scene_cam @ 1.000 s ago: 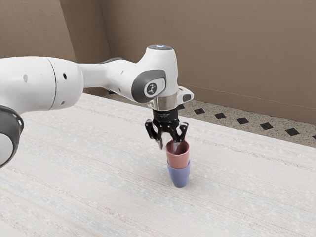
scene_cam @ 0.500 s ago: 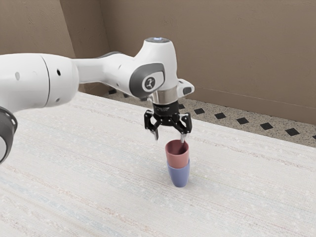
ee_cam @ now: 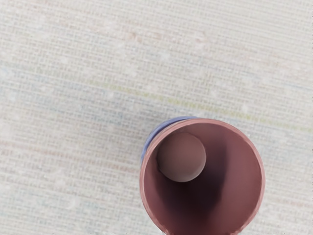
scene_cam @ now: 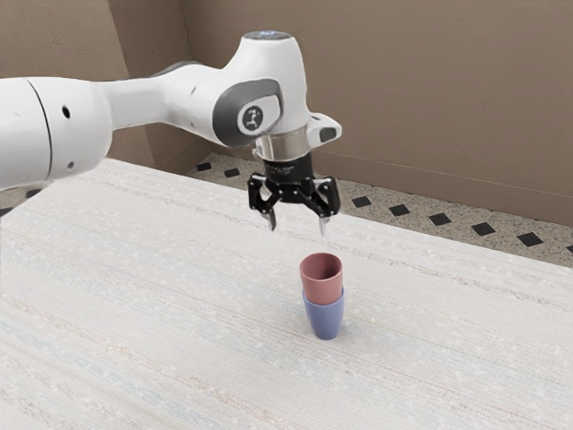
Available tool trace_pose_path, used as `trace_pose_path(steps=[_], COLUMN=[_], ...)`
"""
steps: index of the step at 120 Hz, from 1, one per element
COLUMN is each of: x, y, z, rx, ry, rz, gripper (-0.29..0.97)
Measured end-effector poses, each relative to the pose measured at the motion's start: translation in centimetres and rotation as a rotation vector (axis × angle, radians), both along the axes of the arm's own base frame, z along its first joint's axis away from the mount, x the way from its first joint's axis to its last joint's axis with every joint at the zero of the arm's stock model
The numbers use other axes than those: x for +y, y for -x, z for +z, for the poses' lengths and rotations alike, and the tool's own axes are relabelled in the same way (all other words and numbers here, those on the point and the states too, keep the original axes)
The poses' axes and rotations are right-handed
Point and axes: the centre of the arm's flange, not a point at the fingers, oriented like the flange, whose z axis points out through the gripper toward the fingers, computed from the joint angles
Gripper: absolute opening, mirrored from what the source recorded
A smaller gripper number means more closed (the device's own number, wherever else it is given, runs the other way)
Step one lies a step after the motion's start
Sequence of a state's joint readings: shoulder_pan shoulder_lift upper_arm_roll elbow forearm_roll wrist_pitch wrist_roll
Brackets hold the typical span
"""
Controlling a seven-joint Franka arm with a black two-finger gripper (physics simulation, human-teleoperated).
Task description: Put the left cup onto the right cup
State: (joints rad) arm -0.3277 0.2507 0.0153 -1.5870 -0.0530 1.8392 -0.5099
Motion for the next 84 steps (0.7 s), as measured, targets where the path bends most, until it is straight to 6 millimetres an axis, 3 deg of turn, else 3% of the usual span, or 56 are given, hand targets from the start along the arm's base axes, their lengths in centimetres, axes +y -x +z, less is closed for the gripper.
trace_pose_path(steps=[30, 68, 84], x=[2.4, 7.2, 8.1], y=[1.3, 2.6, 3.5], z=[3.5, 8.1, 10.4], rx=[0.008, 0.004, 0.004], ry=[-0.013, -0.048, -0.050], rz=[-0.006, -0.056, -0.095], gripper=[0.68, 0.68, 0.68])
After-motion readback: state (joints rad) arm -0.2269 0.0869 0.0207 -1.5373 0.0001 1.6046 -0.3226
